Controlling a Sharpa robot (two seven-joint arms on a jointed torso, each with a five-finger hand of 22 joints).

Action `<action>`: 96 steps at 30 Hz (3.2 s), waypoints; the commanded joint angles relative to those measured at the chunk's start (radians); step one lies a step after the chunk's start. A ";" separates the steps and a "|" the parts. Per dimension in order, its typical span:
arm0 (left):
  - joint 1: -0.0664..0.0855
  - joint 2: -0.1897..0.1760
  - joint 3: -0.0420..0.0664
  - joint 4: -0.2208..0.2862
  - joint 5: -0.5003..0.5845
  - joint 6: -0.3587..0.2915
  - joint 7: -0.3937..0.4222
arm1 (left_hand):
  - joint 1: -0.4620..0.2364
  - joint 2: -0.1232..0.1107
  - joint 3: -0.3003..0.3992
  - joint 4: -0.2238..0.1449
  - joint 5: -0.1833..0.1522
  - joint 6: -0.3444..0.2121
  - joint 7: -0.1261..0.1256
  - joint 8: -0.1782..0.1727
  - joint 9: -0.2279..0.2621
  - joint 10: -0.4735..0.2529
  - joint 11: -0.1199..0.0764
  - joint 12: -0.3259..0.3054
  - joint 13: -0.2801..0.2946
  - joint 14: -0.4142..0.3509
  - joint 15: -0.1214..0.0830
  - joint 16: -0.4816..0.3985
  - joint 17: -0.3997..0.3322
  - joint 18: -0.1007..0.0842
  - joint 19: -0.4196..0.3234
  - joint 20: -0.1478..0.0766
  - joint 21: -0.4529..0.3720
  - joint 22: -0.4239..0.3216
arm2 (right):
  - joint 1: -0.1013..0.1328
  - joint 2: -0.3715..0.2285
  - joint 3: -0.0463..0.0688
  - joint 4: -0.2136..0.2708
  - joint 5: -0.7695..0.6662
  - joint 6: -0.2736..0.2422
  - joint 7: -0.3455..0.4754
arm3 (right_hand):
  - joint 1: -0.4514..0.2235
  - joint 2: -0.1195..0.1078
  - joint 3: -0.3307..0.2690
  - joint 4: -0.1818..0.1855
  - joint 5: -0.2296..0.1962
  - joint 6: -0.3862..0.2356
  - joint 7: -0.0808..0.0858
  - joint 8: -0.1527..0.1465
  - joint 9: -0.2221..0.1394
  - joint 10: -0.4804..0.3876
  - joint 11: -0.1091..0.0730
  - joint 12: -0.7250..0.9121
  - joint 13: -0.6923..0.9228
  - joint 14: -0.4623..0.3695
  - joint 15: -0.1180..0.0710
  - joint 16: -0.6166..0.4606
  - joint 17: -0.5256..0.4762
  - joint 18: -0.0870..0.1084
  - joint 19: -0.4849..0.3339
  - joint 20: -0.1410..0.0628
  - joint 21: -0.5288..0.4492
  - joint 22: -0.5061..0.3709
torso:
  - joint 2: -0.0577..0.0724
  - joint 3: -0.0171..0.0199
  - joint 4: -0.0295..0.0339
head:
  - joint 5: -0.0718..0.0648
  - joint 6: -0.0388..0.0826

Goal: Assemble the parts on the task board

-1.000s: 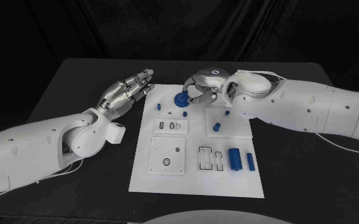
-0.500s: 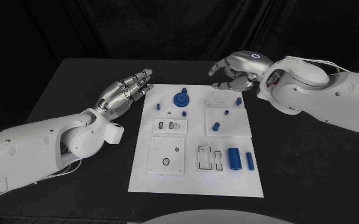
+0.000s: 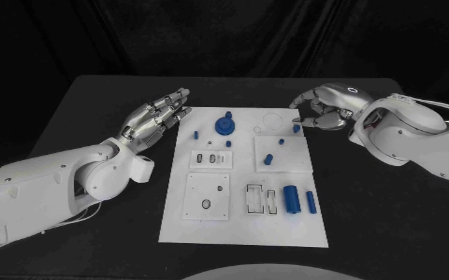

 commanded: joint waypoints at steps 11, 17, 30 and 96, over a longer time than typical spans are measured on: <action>0.000 -0.001 0.001 0.000 0.000 0.014 0.067 | -0.007 -0.005 0.006 -0.002 -0.004 0.001 0.006 0.004 0.001 -0.002 0.009 -0.003 -0.001 -0.001 0.008 -0.004 -0.001 0.011 0.000 0.009 0.000 0.001 | -0.036 0.000 0.001 -0.057 -0.025 -0.014 0.017 | 0.026 -0.006 -0.011 0.021 -0.033 -0.009 -0.002 -0.012 -0.009 0.106 -0.007 0.003 0.263 0.095 -0.010 -0.003 0.219 -0.020 0.009 -0.003 0.000 0.171 | -0.002 0.0022 -0.0043 | 0.009 0.003; 0.000 -0.002 0.001 0.000 0.000 0.016 0.066 | -0.008 -0.005 0.008 -0.002 -0.004 0.001 0.006 0.004 0.001 -0.002 0.009 -0.003 -0.001 -0.001 0.009 -0.004 -0.001 0.011 0.000 0.009 0.000 0.001 | -0.041 0.007 0.001 -0.073 -0.030 0.001 0.005 | 0.031 -0.007 -0.012 0.022 -0.036 -0.008 0.000 -0.012 -0.009 0.106 -0.006 0.003 0.263 0.094 -0.010 -0.007 0.215 -0.019 0.006 -0.003 -0.006 0.169 | -0.002 0.0010 -0.0044 | 0.014 0.001; -0.001 -0.002 0.001 -0.002 0.000 0.018 0.063 | -0.008 -0.005 0.008 -0.002 -0.004 0.001 0.006 0.004 0.001 -0.002 0.009 -0.003 -0.001 -0.001 0.009 -0.004 -0.001 0.011 0.000 0.009 0.000 0.001 | -0.061 0.028 0.001 -0.098 -0.039 0.015 -0.004 | 0.042 -0.006 -0.013 0.024 -0.041 -0.001 0.003 -0.008 -0.009 0.106 -0.004 0.003 0.263 0.094 -0.008 -0.006 0.215 -0.020 0.007 -0.002 -0.005 0.170 | -0.002 0.0004 -0.0051 | 0.019 -0.006; -0.002 0.000 0.001 -0.010 0.000 0.040 0.040 | -0.011 -0.005 0.014 -0.002 -0.005 0.002 0.009 0.005 0.001 -0.002 0.012 -0.003 -0.001 -0.001 0.011 -0.004 -0.001 0.010 0.000 0.012 0.000 0.001 | -0.105 0.107 0.001 -0.167 -0.042 -0.045 -0.045 | 0.113 0.044 -0.013 0.016 0.050 0.109 0.011 0.105 0.031 0.106 0.003 0.003 0.263 0.084 -0.003 -0.051 0.170 -0.007 -0.014 0.003 -0.078 0.154 | -0.002 0.0000 -0.0051 | 0.018 -0.024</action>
